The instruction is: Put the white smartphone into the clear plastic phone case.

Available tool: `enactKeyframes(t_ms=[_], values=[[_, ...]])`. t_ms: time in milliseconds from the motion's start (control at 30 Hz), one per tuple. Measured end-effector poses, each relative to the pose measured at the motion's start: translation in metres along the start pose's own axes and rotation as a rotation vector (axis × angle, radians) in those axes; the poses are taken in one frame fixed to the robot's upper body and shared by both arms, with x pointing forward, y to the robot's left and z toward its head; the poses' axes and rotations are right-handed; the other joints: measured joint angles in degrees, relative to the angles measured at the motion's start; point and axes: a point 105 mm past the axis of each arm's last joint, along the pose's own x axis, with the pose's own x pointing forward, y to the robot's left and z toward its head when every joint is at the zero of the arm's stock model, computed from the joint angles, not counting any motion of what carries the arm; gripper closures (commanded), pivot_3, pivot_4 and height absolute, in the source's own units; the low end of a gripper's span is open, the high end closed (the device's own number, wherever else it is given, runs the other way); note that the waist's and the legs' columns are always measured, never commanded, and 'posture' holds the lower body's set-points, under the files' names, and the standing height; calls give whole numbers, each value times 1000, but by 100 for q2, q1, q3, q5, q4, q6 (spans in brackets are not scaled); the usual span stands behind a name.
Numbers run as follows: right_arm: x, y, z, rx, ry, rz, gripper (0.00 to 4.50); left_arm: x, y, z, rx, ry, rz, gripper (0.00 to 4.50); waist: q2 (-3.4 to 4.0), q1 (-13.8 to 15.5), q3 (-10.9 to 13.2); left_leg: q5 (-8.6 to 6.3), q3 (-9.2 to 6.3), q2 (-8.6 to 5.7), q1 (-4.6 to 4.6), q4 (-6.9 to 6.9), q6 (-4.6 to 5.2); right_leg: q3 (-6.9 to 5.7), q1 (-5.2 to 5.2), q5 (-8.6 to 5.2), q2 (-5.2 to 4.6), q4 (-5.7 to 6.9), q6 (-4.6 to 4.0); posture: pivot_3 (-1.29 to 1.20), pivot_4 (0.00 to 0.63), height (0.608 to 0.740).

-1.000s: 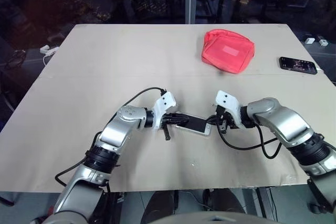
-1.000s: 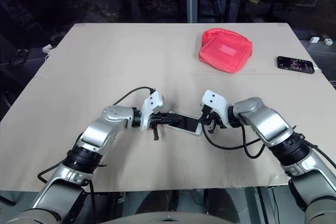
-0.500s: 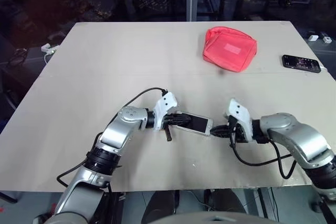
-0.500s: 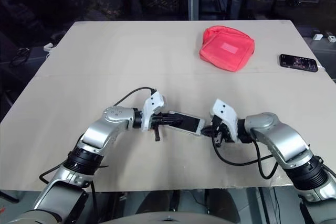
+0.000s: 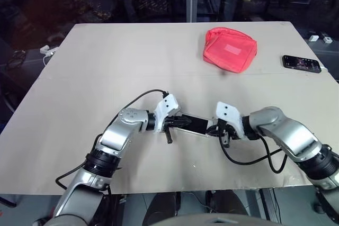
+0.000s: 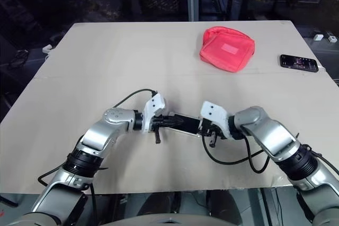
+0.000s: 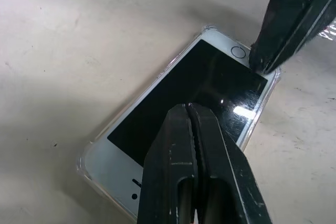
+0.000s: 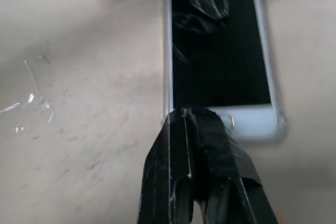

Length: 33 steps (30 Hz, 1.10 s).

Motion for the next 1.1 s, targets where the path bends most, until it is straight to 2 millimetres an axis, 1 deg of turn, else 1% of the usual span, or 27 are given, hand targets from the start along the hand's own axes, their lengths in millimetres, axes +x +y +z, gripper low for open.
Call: enactKeyframes(t_ms=[100, 167, 267, 333, 367, 400, 433, 467, 500, 567, 600, 633, 667, 700, 733, 767, 800, 833, 967, 1033, 1100], values=[[2, 0, 0, -39, 6, -11, 4497, 0, -2, -1, 1, 0, 0, 4464, -8, 11, -11, 0, 0, 0, 10, 0, 0, 0, 6, 0, -1, -2, 0, 0, 150, 740], [2, 0, -2, -55, -26, -39, 4497, 0, -4, -2, 21, -13, 5, 4464, -20, 19, -22, 0, -1, 1, 10, -1, 0, -1, 6, 0, -2, -2, 0, 0, 150, 740], [1, -4, 1, 1, -188, -160, 4497, -2, -6, -3, 59, -80, 52, 4464, -15, 31, -12, 0, -1, 1, -6, 0, -2, 0, -2, 0, -6, -3, 0, 0, 150, 740], [-7, -6, -4, 84, -287, -228, 3930, -7, -2, 3, 41, -169, 133, 3945, -2, 47, 31, 14, 0, 0, -25, 3, -26, 0, -18, 1, -8, -2, 1, 0, 150, 740], [-17, -9, -4, 117, -345, -283, 3652, -14, 3, 10, 10, -234, 186, 3676, -1, 62, 50, 15, -1, 0, -31, 3, -27, -2, -21, 1, -8, -1, 1, 0, 150, 740], [-27, -12, -4, 126, -390, -333, 3202, -22, 7, 17, -14, -280, 221, 3248, -2, 79, 69, 15, -1, 0, -36, 4, -27, -3, -28, 1, -7, 0, 1, 0, 150, 740], [-45, -13, -4, 116, -436, -408, 2643, -39, 11, 27, -32, -344, 266, 2722, 1, 84, 79, 15, -1, 1, -40, 2, -27, -4, -31, 1, -7, -2, 2, 0, 150, 740], [-49, -14, -5, 112, -441, -425, 2257, -44, 12, 30, -32, -356, 277, 2300, 3, 82, 81, 15, -1, 0, -38, 0, -28, -4, -30, 1, -6, -4, 2, 0, 150, 740], [-56, -12, -6, 100, -450, -449, 1762, -52, 12, 35, -37, -379, 291, 1844, 7, 78, 83, 15, 0, 0, -39, -1, -28, -4, -29, 1, -6, -9, 2, 0, 150, 740], [-64, -7, -10, 102, -461, -469, 790, -61, 5, 39, -56, -408, 291, 853, 9, 57, 85, 15, 0, 0, -38, -3, -28, -3, -27, 1, -6, -15, 2, 0, 150, 740], [-68, -3, -12, 109, -467, -468, 385, -64, -1, 38, -79, -413, 281, 431, 11, 41, 90, 15, 0, 0, -40, -2, -28, -3, -27, 1, -5, -15, 2, 0, 150, 740], [-76, 3, -17, 111, -462, -472, 33, -70, -10, 34, -104, -404, 274, 67, 15, 31, 96, 15, 0, 1, -39, -3, -27, -3, -25, 1, -6, -16, 2, 0, 150, 740], [-85, 7, -22, 113, -445, -480, 33, -78, -15, 27, -127, -378, 282, 67, 16, 30, 104, 15, 0, 1, -36, -4, -26, -3, -23, 1, -5, -16, 2, 0, 150, 740], [-88, 8, -23, 113, -443, -483, 33, -79, -15, 25, -130, -372, 285, 67, 17, 30, 107, 13, 0, 1, -33, -4, -23, -3, -20, 1, -5, -16, 2, 0, 150, 740], [-96, 10, -26, 116, -436, -490, 33, -85, -18, 21, -143, -356, 296, 67, 17, 39, 110, 0, 0, 1, -27, -4, -2, -4, -15, 0, -5, -12, 1, 0, 150, 740], [-102, 16, -29, 117, -423, -488, 33, -91, -23, 17, -138, -330, 304, 67, 20, 49, 112, -1, 0, 2, -25, -5, 0, -4, -15, 0, -5, -13, 1, 0, 150, 740], [-108, 24, -35, 126, -399, -485, 33, -100, -28, 9, -136, -286, 319, 67, 20, 55, 112, -1, 0, 3, -23, -10, -1, -3, -13, -1, -5, -16, 0, 0, 150, 740], [-115, 33, -46, 153, -363, -486, 33, -110, -32, -3, -158, -247, 341, 67, 22, 69, 113, -1, 0, 4, -21, -14, -1, -4, -11, -1, -5, -20, 0, 0, 150, 740], [-121, 49, -61, 203, -326, -487, 33, -129, -37, -14, -153, -221, 383, 67, 23, 128, 117, -2, 2, 5, -21, -12, 0, -3, -9, -2, -7, -22, -1, 0, 150, 740], [-127, 52, -67, 230, -318, -528, 33, -140, -37, -20, -161, -202, 414, 67, 21, 160, 121, -2, 2, 5, -21, -12, 0, -3, -9, -2, -7, -24, -2, 0, 150, 740], [-133, 53, -67, 221, -316, -562, 33, -151, -36, -20, -175, -215, 443, 67, 23, 177, 122, -2, 2, 5, -22, -11, 0, -3, -10, -3, -7, -25, -2, 0, 150, 740]])
